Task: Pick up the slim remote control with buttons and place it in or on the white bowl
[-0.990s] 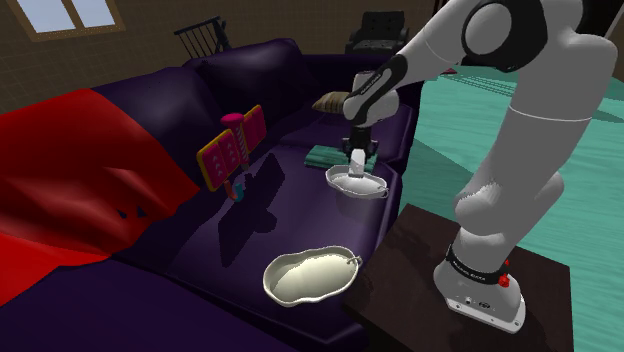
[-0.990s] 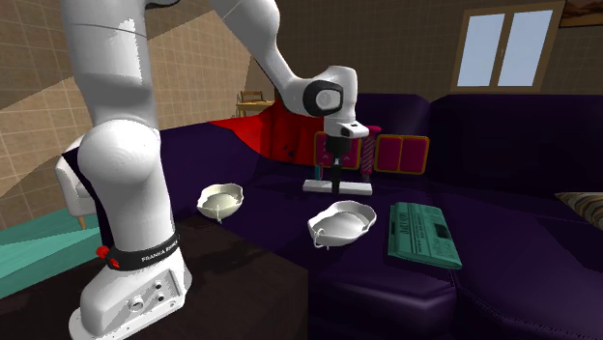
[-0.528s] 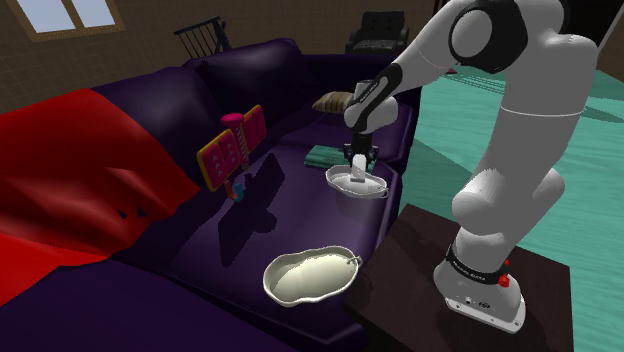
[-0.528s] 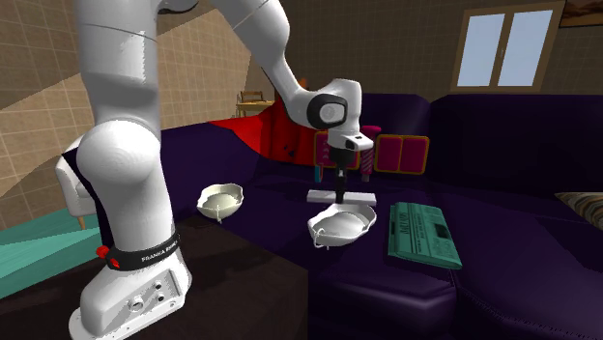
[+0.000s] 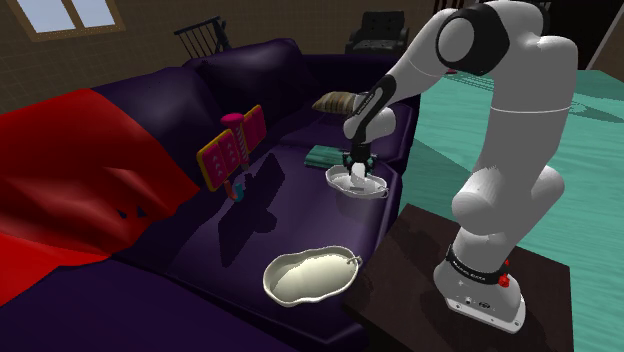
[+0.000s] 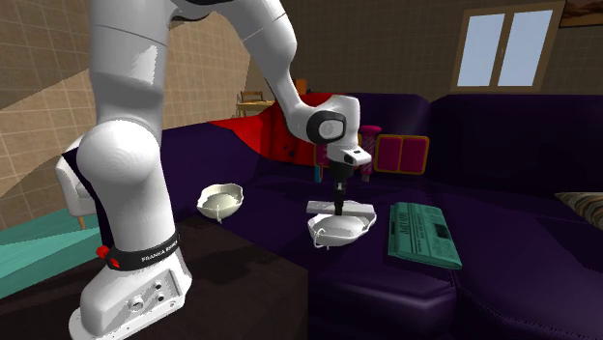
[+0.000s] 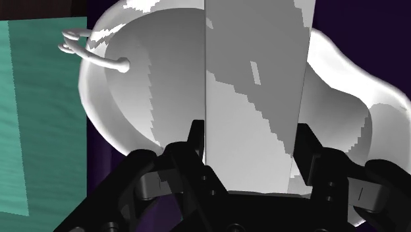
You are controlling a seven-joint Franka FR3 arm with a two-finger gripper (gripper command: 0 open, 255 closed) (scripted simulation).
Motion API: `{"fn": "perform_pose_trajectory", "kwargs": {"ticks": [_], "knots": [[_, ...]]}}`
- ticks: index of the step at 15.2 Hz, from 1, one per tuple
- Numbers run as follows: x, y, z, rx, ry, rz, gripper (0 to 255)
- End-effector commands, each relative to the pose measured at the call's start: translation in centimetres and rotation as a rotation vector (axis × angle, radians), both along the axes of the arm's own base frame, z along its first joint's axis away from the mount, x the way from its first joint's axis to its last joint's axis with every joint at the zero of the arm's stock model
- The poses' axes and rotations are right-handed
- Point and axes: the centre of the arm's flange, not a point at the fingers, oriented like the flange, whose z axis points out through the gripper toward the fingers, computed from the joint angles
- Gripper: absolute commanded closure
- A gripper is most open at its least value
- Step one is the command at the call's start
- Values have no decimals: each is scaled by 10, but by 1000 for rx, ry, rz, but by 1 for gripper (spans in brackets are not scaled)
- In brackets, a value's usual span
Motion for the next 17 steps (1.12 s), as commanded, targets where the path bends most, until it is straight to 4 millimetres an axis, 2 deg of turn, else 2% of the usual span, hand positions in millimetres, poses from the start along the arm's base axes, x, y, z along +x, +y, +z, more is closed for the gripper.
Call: {"fn": "perform_pose_trajectory", "kwargs": {"ticks": [1, 7, 8, 13, 17], "knots": [[0, -1, -3, 0, -1, 0, 255], [0, -1, -3, 0, -1, 0, 255], [0, -1, -3, 0, -1, 0, 0], [0, -1, -3, 0, -1, 0, 0], [-1, -2, 47, 0, -1, 0, 0]]}}
